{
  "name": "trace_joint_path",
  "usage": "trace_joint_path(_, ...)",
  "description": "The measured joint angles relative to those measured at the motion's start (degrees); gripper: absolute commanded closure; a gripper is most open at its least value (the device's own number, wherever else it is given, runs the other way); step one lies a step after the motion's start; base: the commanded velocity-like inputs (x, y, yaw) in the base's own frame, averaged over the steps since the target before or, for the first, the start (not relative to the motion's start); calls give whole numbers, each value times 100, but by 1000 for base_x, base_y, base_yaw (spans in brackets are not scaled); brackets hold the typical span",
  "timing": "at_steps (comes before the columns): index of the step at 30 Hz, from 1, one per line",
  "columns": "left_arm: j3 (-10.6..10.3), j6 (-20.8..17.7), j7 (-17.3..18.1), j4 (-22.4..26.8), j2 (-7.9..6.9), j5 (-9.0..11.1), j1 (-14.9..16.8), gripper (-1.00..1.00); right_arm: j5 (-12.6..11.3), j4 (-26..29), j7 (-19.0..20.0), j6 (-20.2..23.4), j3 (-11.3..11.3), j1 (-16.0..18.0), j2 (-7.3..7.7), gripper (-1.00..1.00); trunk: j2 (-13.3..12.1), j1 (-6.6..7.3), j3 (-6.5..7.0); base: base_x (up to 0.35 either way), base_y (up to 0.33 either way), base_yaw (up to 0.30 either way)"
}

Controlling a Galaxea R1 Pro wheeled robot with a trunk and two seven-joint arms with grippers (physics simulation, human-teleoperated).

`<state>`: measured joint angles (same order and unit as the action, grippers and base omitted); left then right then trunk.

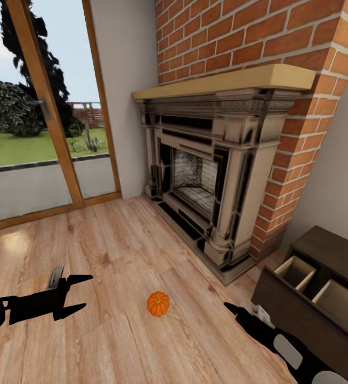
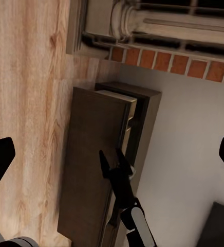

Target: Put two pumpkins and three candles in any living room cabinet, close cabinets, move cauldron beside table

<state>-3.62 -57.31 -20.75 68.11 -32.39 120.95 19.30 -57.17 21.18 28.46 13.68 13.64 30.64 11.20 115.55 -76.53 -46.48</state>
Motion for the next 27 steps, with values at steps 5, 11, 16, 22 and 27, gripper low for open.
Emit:
trace_joint_path(5, 0, 0, 0, -3, 0, 0, 0, -100, 11, -1, 189, -9, 3, 0, -2, -100, 0, 0, 0, 0, 0, 1)
trace_joint_path(11, 0, 1, 0, -9, 0, 0, 0, -100, 9, -5, 202, -43, 8, 0, 0, -100, 0, 2, 0, 143, 35, 0)
trace_joint_path(16, 1, 1, -1, -8, -1, 1, -1, -100, 12, -6, 190, -35, 9, 1, -13, -100, 0, 2, 9, 227, 94, 83)
trace_joint_path(22, 2, 1, 8, -4, -1, 2, -2, -100, 15, -11, 171, -39, 9, 1, -18, -100, 0, 0, 47, 44, 21, 200)
trace_joint_path(27, 2, 1, 9, -7, 4, 8, -2, -100, 14, -12, 50, -42, 11, 1, -24, -100, 0, 0, 82, 3, 1, 218)
